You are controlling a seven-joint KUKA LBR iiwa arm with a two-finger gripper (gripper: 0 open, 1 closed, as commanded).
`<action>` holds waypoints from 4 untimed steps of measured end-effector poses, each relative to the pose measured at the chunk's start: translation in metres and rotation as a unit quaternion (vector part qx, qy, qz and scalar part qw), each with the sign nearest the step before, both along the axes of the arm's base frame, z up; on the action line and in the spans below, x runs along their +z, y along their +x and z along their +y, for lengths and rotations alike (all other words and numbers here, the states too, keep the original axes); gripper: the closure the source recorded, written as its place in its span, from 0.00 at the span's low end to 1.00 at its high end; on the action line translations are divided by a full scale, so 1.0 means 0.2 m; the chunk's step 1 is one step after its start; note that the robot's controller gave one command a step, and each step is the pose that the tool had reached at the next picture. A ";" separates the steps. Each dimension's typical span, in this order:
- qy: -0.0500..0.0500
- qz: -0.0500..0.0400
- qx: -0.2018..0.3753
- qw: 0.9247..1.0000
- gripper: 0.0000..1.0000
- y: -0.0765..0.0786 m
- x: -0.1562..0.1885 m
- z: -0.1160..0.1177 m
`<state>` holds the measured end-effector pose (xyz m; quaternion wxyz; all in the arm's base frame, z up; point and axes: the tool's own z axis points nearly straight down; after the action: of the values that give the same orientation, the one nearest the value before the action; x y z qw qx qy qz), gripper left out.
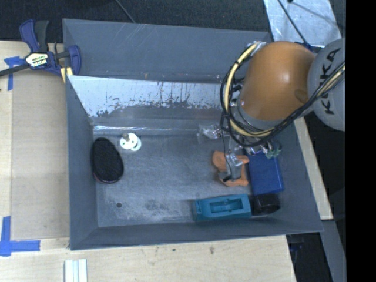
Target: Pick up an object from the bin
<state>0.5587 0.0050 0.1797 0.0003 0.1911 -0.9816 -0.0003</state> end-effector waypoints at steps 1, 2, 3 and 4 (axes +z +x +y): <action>0.000 -0.004 0.020 1.000 0.00 -0.13 -0.21 -0.24; 0.000 0.001 0.002 1.000 0.00 -0.19 -0.35 -0.37; 0.000 -0.002 -0.006 1.000 1.00 -0.10 -0.44 -0.24; 0.000 -0.005 -0.007 1.000 0.00 -0.09 -0.43 -0.24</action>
Offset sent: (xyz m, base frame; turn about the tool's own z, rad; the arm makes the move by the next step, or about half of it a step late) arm -0.0395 -0.0565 -0.0339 -0.0230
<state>0.5409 -0.0422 0.0930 -0.0048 0.1847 -0.9828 0.0003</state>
